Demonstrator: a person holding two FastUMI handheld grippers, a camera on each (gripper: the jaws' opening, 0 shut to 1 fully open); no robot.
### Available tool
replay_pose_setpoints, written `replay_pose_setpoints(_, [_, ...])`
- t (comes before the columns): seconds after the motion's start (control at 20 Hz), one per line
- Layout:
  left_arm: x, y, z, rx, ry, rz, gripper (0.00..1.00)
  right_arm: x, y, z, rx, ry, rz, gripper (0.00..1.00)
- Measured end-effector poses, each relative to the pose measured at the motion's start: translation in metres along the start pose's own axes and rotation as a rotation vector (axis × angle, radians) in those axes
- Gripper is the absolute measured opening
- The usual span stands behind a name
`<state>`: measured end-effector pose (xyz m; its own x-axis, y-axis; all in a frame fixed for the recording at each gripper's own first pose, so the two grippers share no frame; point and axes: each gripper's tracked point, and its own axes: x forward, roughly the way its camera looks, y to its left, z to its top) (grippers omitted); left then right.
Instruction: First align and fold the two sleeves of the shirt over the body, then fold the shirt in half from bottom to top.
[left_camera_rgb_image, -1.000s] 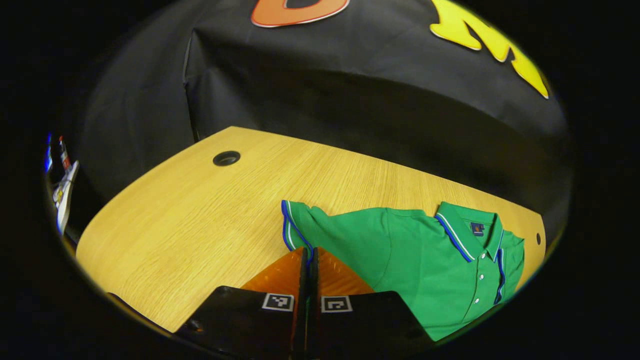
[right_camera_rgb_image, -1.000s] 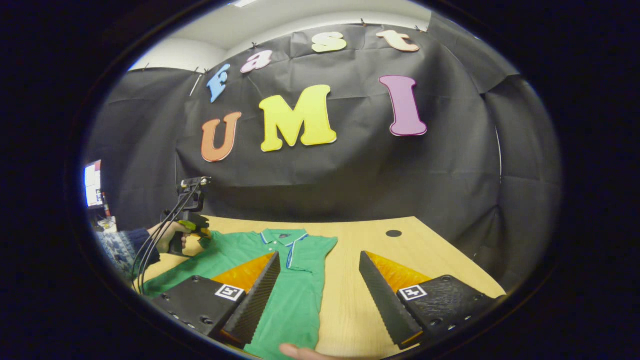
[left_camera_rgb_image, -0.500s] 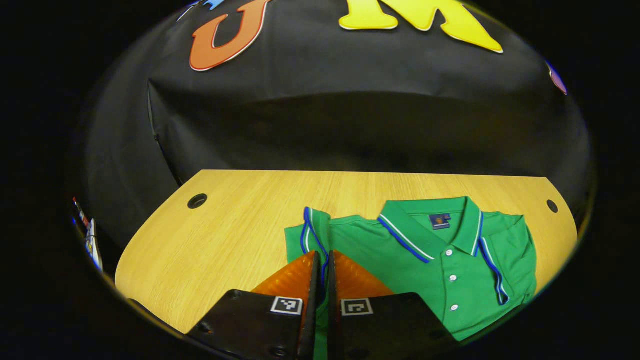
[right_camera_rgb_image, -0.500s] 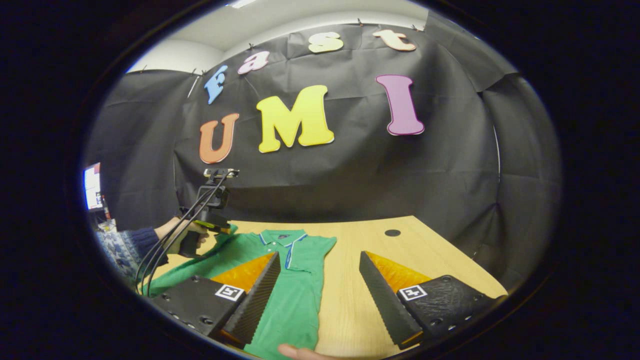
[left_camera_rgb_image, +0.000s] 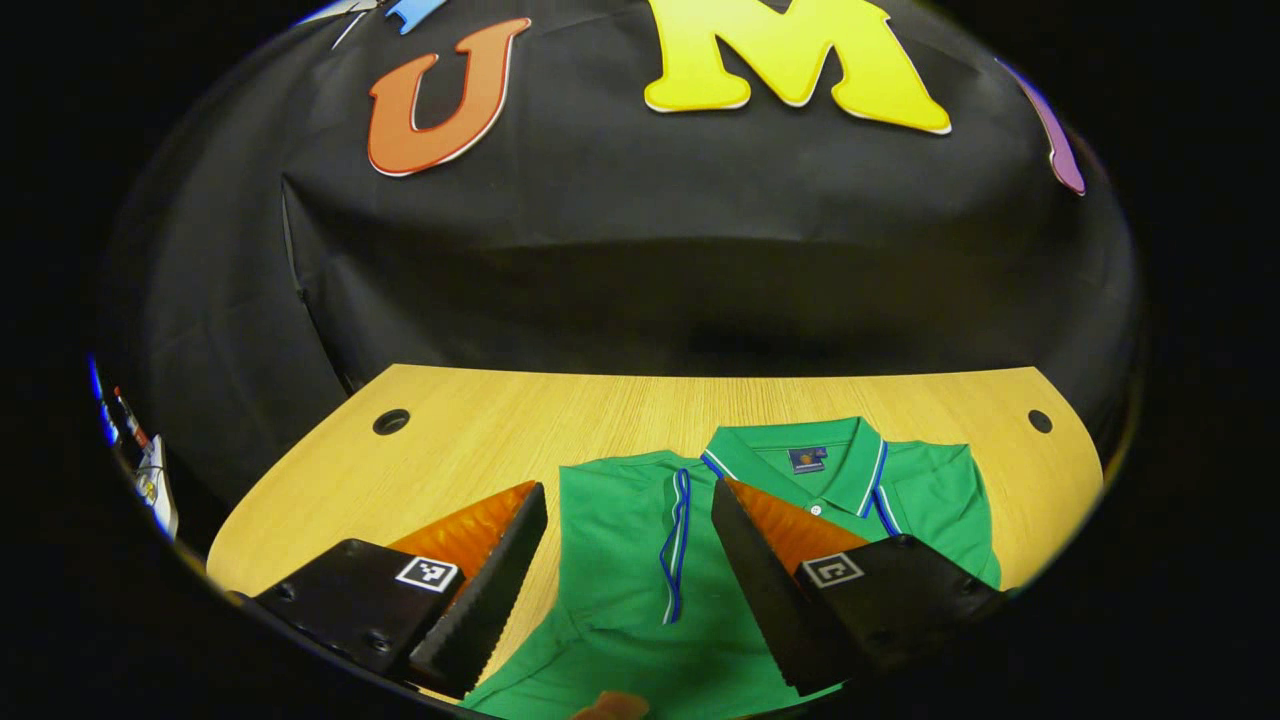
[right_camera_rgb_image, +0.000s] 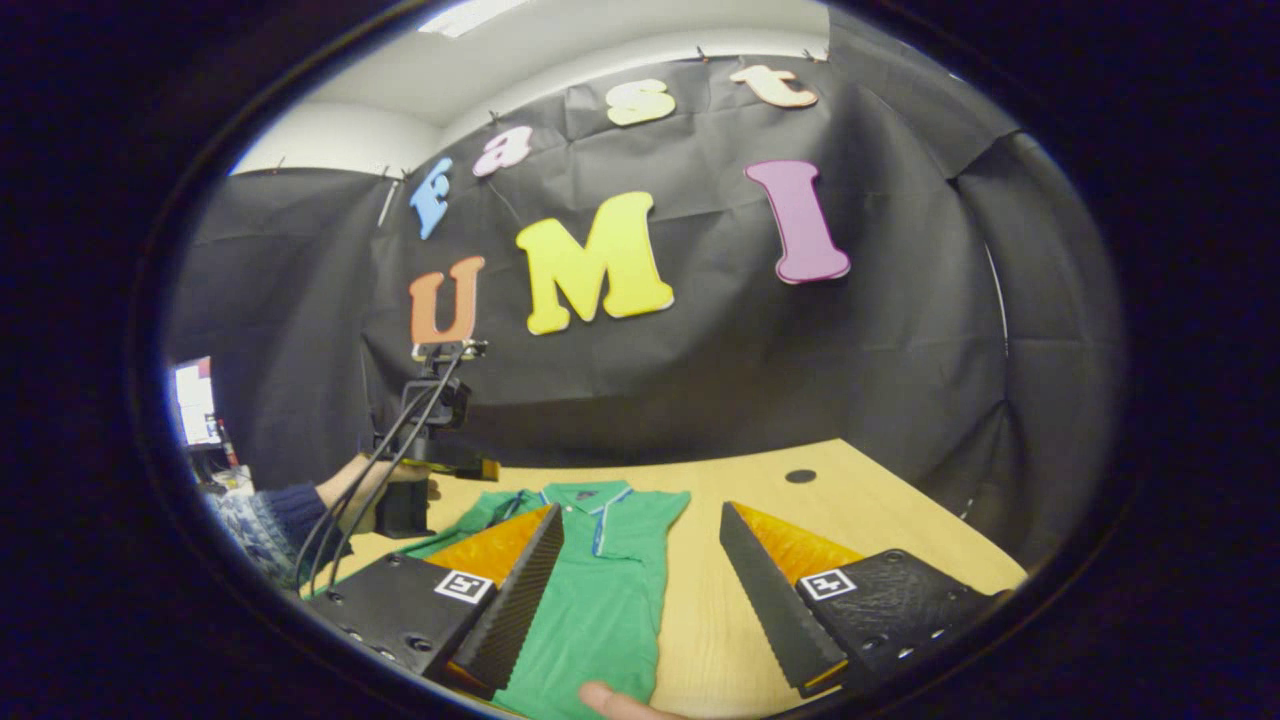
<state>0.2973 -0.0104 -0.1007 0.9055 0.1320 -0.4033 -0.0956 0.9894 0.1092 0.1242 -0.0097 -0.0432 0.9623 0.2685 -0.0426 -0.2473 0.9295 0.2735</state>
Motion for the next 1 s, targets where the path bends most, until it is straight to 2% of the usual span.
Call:
replay_pose_setpoints(0.05, [-0.012, 0.001, 0.005, -0.013, -0.021, -0.013, 1.00, -0.004, 0.001, 0.003, 0.008, -0.017, 0.011, 0.92])
replay_pose_setpoints(0.1, [-0.025, 0.002, 0.007, -0.023, -0.037, -0.027, 1.00, -0.007, 0.002, 0.004, 0.009, -0.017, 0.011, 0.95])
replay_pose_setpoints(0.15, [-0.038, 0.003, 0.008, -0.033, -0.045, -0.045, 1.00, -0.009, 0.001, 0.001, 0.002, -0.010, 0.004, 0.92])
replay_pose_setpoints(0.3, [-0.087, 0.015, 0.015, 0.006, -0.111, -0.061, 1.00, -0.021, -0.008, 0.009, -0.034, -0.012, -0.066, 0.95])
replay_pose_setpoints(0.5, [-0.159, 0.027, 0.013, 0.022, -0.215, -0.104, 1.00, -0.053, 0.001, 0.030, -0.010, -0.053, -0.100, 0.95])
replay_pose_setpoints(0.6, [-0.192, 0.045, 0.002, 0.031, -0.255, -0.094, 1.00, -0.072, 0.002, 0.032, -0.024, -0.067, -0.123, 0.95])
replay_pose_setpoints(0.65, [-0.208, 0.057, -0.005, 0.038, -0.275, -0.082, 1.00, -0.080, 0.000, 0.028, -0.043, -0.067, -0.138, 0.99])
replay_pose_setpoints(0.7, [-0.221, 0.067, -0.015, 0.038, -0.291, -0.068, 1.00, -0.087, 0.000, 0.022, -0.062, -0.057, -0.155, 0.91])
replay_pose_setpoints(0.75, [-0.234, 0.075, -0.027, 0.039, -0.295, -0.059, 1.00, -0.092, 0.000, 0.014, -0.082, -0.040, -0.162, 0.95])
replay_pose_setpoints(0.85, [-0.254, 0.090, -0.053, 0.027, -0.306, -0.046, 1.00, -0.101, 0.007, 0.003, -0.115, -0.012, -0.153, 0.92])
replay_pose_setpoints(0.95, [-0.270, 0.096, -0.086, 0.015, -0.289, -0.050, 1.00, -0.108, 0.010, -0.001, -0.153, -0.009, -0.161, 0.95])
replay_pose_setpoints(1.0, [-0.273, 0.101, -0.098, 0.014, -0.285, -0.053, 1.00, -0.112, 0.013, -0.004, -0.167, -0.018, -0.157, 0.92])
